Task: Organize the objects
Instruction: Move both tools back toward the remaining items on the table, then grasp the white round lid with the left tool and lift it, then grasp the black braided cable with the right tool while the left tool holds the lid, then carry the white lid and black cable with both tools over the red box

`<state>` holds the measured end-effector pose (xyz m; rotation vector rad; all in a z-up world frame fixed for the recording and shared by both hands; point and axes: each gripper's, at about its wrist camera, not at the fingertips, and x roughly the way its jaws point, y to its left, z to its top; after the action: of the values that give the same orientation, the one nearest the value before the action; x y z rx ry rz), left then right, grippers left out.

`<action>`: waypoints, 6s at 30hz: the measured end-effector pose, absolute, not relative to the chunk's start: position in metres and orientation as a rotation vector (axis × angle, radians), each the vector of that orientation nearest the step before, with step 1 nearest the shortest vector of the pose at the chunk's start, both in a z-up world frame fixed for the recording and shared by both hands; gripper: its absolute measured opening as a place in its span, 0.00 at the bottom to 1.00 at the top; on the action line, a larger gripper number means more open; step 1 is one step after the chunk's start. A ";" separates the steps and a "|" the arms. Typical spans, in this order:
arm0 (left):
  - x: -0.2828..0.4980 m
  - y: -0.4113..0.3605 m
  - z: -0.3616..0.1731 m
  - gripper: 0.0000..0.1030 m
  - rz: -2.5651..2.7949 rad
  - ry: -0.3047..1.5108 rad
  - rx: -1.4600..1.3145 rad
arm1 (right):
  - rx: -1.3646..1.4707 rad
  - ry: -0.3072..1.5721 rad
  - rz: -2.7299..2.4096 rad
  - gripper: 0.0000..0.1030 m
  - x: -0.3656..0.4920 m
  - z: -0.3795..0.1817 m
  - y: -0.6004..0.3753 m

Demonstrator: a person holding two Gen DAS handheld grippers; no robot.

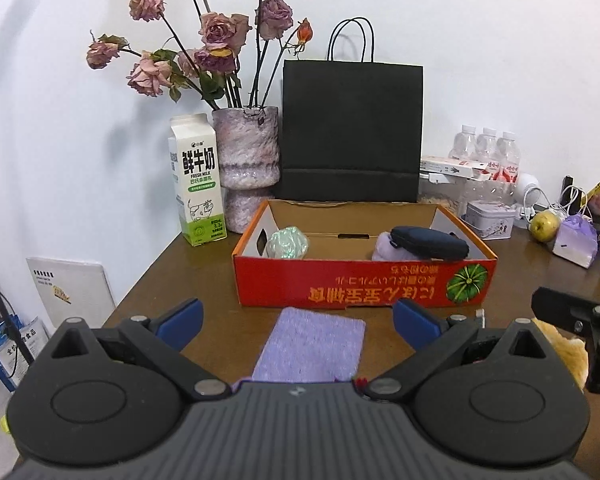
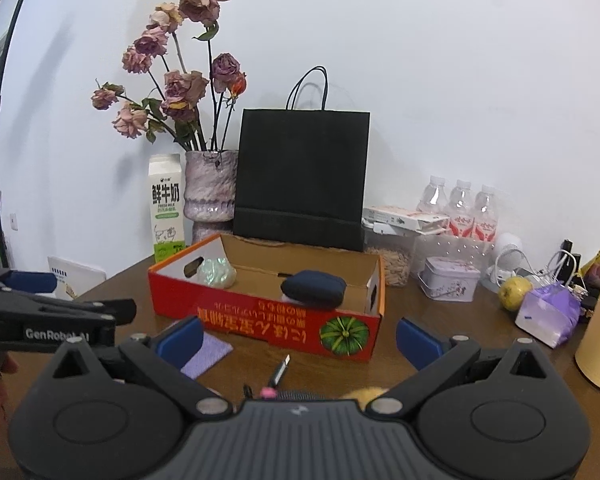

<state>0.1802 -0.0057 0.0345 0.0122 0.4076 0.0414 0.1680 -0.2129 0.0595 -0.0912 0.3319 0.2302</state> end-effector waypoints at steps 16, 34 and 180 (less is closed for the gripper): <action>0.130 -0.008 0.019 1.00 0.041 0.434 0.020 | -0.081 0.405 0.210 1.00 0.119 0.027 -0.245; 0.116 -0.017 -0.010 1.00 0.024 0.512 0.047 | -0.062 0.445 0.190 1.00 0.107 -0.010 -0.263; 0.168 0.010 -0.004 0.41 0.013 0.430 -0.052 | -0.016 0.286 0.252 0.86 0.149 0.015 -0.205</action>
<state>0.1676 0.0101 -0.0035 -0.0518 0.4299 0.0130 0.1492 -0.2045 0.0154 -0.0156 0.2861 0.2525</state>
